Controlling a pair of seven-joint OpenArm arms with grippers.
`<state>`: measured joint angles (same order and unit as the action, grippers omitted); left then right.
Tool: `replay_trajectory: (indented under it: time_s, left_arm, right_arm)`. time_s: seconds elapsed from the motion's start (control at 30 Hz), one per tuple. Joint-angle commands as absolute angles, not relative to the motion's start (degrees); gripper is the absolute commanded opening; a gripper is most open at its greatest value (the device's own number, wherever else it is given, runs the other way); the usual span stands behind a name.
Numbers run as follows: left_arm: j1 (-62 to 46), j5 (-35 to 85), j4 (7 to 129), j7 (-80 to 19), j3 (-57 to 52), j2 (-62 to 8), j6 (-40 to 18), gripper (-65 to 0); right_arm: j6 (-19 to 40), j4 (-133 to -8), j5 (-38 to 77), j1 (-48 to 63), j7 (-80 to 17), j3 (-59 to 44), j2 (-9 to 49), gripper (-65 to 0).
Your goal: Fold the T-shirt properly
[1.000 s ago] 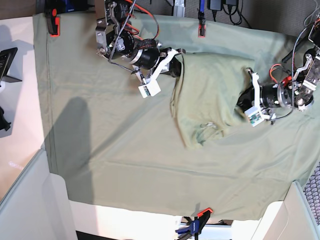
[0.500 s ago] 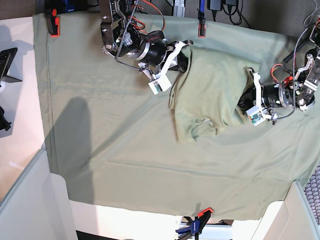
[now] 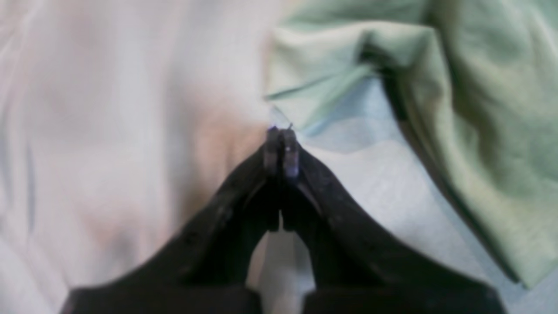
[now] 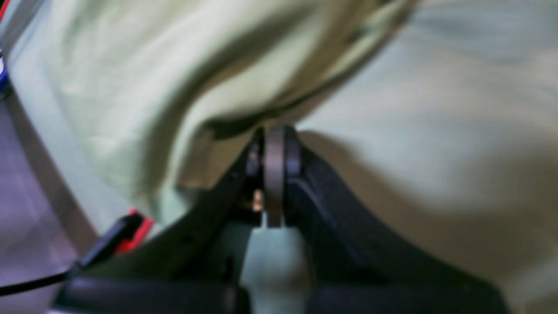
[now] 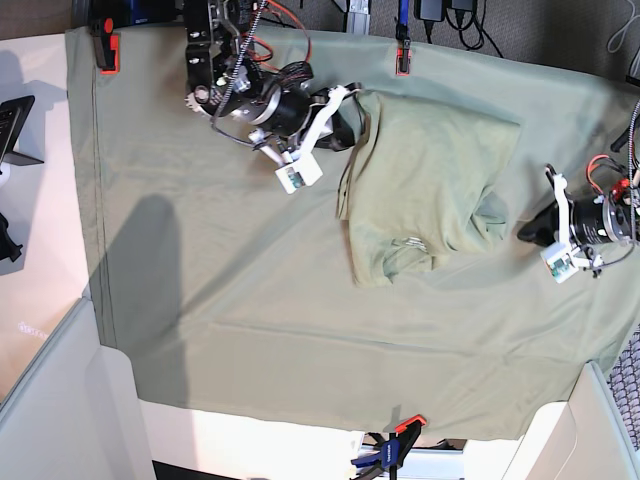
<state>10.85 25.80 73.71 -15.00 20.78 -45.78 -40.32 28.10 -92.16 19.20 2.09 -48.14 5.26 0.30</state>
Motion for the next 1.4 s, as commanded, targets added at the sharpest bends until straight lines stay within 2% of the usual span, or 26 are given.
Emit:
replay_trajectory:
  time_s: [0.0,0.17,0.4,0.6,1.03,1.2,1.37]
  left_arm:
    - [12.0,28.3,74.5,-15.3,18.5,-47.4,-40.0,-65.0]
    - [10.7,42.4,78.8,-26.1,13.6,-47.5,-40.0,-65.0]
    - [3.4,43.5,99.4,-34.1,12.7,-48.5,-40.0,-65.0]
    - [-8.2,46.6,112.0,-38.3,4.5,-50.7,-40.0,-65.0]
    - [-37.4,50.4,113.2,-41.1,-18.2,-50.0,-40.0,-65.0]
    - [-50.2,51.7,115.7,-42.7,-26.3,-47.1,-40.0,-65.0]
    - [-61.0,49.6,116.1,-42.9,-28.4,-44.2,-40.0,-65.0]
  right_arm:
    - [28.5,-93.6,20.0,1.4,-47.0,4.0,0.5,-65.0]
    - [28.6,-93.7,24.8,1.5,-47.0,-1.1,1.8,-65.0]
    - [28.6,-93.8,26.3,1.7,-49.5,-6.3,2.3,-65.0]
    - [28.6,-97.9,30.0,5.6,-50.0,-9.3,5.0,-65.0]
    - [28.6,-113.8,30.0,26.3,-50.0,-9.4,13.4,-65.0]
    - [28.6,-118.8,30.0,35.1,-49.9,-9.4,16.1,-65.0]
    - [28.6,-120.6,30.0,41.8,-49.7,-9.4,17.1,-65.0]
